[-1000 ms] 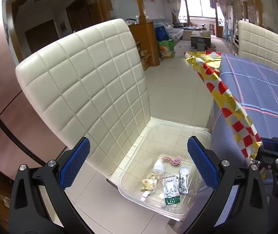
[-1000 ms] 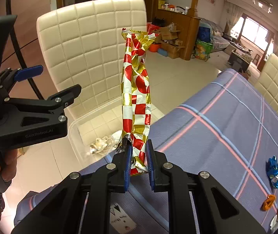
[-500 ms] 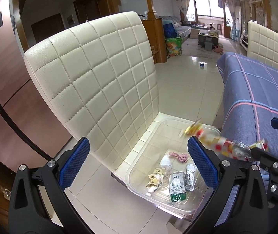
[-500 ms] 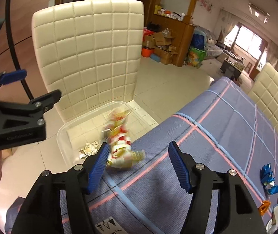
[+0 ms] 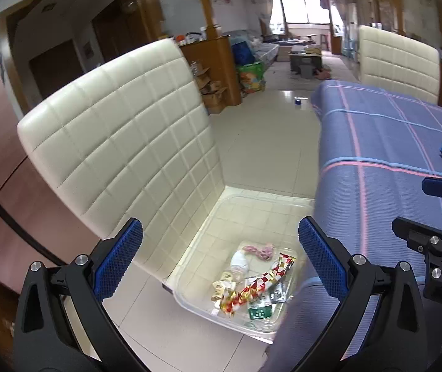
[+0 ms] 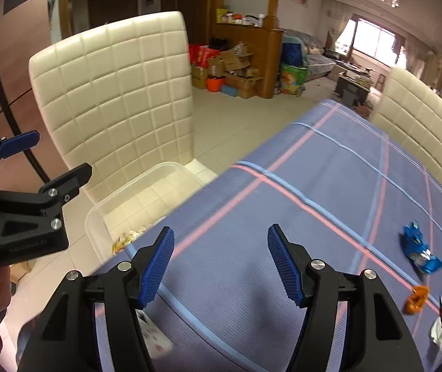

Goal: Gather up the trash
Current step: 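Move both tools back over the table toward the pretzel and tissue, then grasp the orange pretzel with the left tool while the right tool grasps the white tissue, then carry pretzel and tissue to the bin and open both tools, then move both tools back over the table toward the blue wrapper and carton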

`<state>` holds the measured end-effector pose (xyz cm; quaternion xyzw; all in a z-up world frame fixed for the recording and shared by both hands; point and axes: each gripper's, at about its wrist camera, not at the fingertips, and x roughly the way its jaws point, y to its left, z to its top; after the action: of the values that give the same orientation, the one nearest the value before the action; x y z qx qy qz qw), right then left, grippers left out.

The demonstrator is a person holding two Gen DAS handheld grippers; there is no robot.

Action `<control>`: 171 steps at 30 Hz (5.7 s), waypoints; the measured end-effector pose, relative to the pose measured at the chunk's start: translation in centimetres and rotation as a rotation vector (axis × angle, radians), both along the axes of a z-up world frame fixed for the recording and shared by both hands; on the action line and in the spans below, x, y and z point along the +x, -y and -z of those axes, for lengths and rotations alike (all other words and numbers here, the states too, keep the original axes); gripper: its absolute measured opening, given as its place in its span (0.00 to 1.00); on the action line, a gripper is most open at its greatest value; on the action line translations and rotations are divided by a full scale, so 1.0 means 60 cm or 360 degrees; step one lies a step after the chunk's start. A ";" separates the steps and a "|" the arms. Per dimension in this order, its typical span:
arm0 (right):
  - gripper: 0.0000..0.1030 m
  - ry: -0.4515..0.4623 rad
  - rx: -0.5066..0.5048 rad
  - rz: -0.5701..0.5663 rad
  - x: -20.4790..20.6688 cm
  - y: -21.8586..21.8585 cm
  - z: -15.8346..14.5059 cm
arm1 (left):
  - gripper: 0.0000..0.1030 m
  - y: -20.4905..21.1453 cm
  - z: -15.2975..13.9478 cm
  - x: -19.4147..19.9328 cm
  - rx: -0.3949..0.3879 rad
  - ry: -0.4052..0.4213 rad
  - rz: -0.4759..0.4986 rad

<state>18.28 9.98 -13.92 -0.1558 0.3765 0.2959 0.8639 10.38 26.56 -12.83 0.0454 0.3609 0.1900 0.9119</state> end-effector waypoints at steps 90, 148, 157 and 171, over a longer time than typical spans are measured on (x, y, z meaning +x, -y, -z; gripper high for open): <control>0.18 -0.0046 0.0000 0.0249 -0.018 0.152 -0.026 | 0.24 0.187 -0.002 0.052 -0.0144 -0.0086 0.0595; 0.58 -0.0039 -0.0075 -0.0071 0.045 -0.164 0.022 | 0.96 -0.103 0.052 -0.002 0.0045 -0.0002 -0.0012; 0.59 -0.0057 -0.0062 -0.0004 0.043 -0.126 0.018 | 0.96 -0.081 0.042 -0.004 0.0049 -0.0004 0.0028; 0.59 -0.0057 -0.0003 0.0171 0.018 0.021 -0.013 | 0.96 0.046 -0.002 0.004 0.0098 0.0004 0.0267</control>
<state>19.35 8.70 -13.11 -0.1308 0.4000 0.2516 0.8715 10.64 23.78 -12.69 0.1033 0.3486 0.1242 0.9233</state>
